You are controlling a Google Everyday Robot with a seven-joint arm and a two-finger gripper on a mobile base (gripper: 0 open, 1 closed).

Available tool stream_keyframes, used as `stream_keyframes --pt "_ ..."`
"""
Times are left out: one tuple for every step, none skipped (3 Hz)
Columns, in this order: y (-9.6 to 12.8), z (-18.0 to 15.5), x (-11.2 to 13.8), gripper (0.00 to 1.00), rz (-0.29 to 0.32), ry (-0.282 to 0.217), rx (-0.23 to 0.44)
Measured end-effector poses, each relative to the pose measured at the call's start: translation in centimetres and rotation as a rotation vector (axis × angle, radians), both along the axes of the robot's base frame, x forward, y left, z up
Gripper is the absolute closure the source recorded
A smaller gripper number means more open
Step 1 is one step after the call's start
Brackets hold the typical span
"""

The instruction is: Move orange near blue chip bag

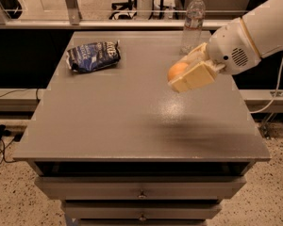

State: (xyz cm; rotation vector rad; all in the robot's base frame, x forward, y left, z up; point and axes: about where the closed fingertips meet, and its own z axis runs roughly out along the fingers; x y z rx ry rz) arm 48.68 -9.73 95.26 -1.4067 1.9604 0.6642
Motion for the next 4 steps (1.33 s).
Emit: stream_keyframes --pt "0.0 0.1 0.0 1.0 0.001 -0.003 0.001" --pt "0.8 -0.1 2.0 1.0 -0.018 -0.035 0.005" --pt "2.5 -0.3 6.6 1.0 -0.038 -0.101 0.031" --pt "4.3 -1.3 10.9 1.0 -0.053 -0.147 0.055"
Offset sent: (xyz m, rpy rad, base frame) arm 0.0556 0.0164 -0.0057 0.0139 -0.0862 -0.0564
